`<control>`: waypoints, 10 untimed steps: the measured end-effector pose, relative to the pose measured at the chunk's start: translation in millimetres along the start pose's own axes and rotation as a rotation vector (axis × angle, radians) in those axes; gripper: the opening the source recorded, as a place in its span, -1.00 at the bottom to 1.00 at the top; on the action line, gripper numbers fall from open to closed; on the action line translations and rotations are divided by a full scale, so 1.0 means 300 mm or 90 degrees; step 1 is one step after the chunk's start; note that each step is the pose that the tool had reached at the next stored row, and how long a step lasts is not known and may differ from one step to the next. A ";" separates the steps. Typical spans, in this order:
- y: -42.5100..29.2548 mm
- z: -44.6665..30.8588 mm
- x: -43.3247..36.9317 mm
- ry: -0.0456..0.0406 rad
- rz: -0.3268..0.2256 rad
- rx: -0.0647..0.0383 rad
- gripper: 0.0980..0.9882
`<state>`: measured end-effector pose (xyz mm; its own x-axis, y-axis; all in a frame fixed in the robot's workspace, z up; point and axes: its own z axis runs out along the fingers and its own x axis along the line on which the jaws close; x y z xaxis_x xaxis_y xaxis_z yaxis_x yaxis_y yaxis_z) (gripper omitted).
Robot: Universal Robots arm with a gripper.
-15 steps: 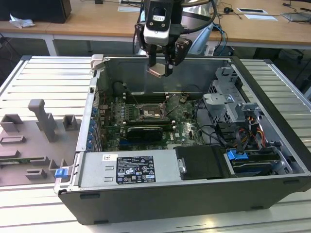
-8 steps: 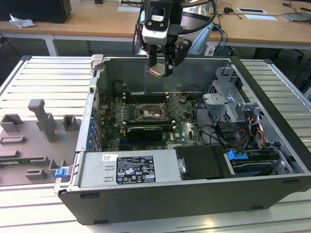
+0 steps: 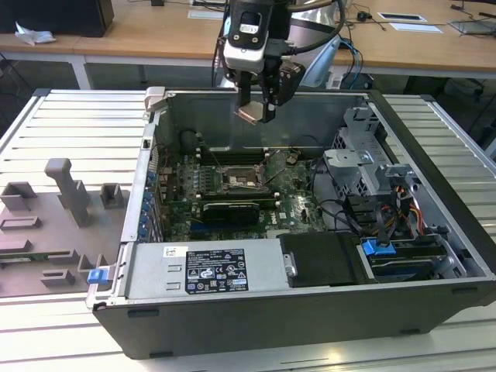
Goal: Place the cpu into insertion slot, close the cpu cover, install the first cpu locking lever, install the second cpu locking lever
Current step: 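Place the cpu into insertion slot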
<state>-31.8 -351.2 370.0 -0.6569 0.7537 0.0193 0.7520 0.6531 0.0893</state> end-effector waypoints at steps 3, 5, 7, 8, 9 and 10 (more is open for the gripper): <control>0.000 0.000 0.000 -0.0009 0.010 0.000 0.00; 0.000 0.000 0.000 -0.0013 0.015 0.000 0.00; 0.000 0.000 0.000 -0.0018 0.021 0.000 0.00; 0.000 0.001 0.000 -0.0022 0.024 0.000 0.00; 0.000 0.001 0.000 -0.0027 0.030 -0.001 0.00; 0.000 0.001 0.000 -0.0031 0.035 -0.001 0.00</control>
<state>-31.8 -351.2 369.8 -0.6146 0.7886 0.0193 0.7866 0.6109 0.0894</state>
